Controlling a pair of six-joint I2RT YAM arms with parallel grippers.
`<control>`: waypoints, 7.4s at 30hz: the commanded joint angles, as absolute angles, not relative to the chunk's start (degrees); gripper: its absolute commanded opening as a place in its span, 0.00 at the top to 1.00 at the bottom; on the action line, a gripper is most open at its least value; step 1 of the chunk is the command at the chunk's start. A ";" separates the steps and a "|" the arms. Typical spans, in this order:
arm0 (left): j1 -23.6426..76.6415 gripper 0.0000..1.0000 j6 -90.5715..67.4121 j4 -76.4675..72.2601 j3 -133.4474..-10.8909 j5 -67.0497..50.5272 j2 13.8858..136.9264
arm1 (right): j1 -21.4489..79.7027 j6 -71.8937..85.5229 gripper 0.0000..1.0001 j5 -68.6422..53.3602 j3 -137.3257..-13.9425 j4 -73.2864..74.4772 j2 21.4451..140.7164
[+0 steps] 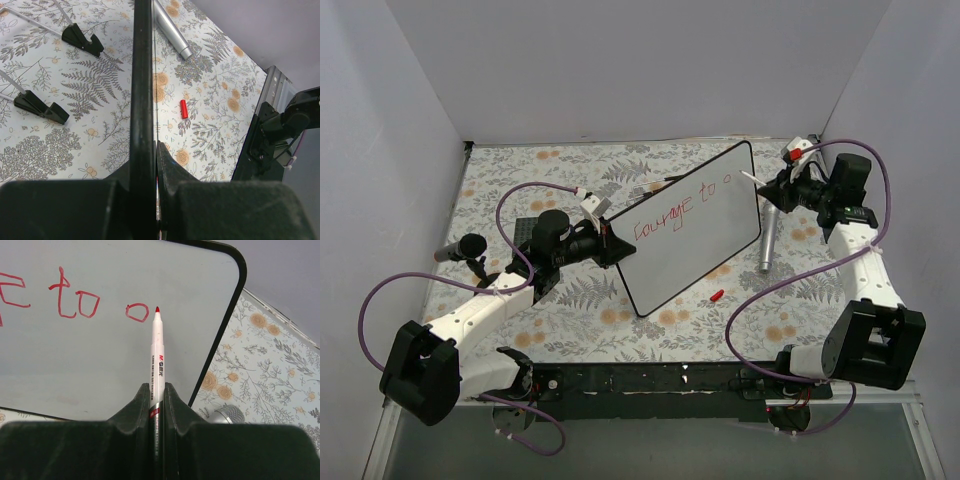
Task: Write a sentence on the whiteboard
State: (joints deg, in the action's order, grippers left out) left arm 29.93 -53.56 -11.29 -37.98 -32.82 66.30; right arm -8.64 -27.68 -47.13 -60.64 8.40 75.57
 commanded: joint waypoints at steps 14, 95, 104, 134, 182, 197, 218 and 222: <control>30.32 1.00 -48.96 -10.99 -38.32 -34.63 67.32 | -7.47 -25.66 0.99 -48.43 -64.69 5.10 79.89; 30.15 1.00 -48.60 -10.28 -38.32 -34.28 66.71 | -10.02 -30.50 0.99 -49.22 -59.59 8.53 74.18; 30.23 1.00 -48.43 -10.37 -38.41 -34.36 66.88 | -11.60 -31.37 0.99 -50.01 -59.24 8.26 74.71; 30.15 1.00 -48.43 -10.46 -38.23 -34.37 66.53 | -11.78 -32.43 0.99 -51.94 -58.62 8.26 74.79; 30.15 1.00 -48.60 -10.64 -38.58 -35.33 67.06 | -9.58 -29.62 0.99 -49.39 -63.99 5.71 82.18; 30.23 1.00 -48.60 -10.55 -38.58 -35.33 66.97 | -8.96 -27.86 0.99 -44.74 -64.86 3.61 83.32; 30.15 1.00 -48.52 -10.55 -38.50 -35.25 66.97 | -8.17 -29.79 0.99 -47.55 -66.71 6.67 84.20; 30.15 1.00 -48.52 -10.55 -38.50 -35.24 67.15 | -8.00 -31.11 0.99 -48.08 -66.53 8.26 84.11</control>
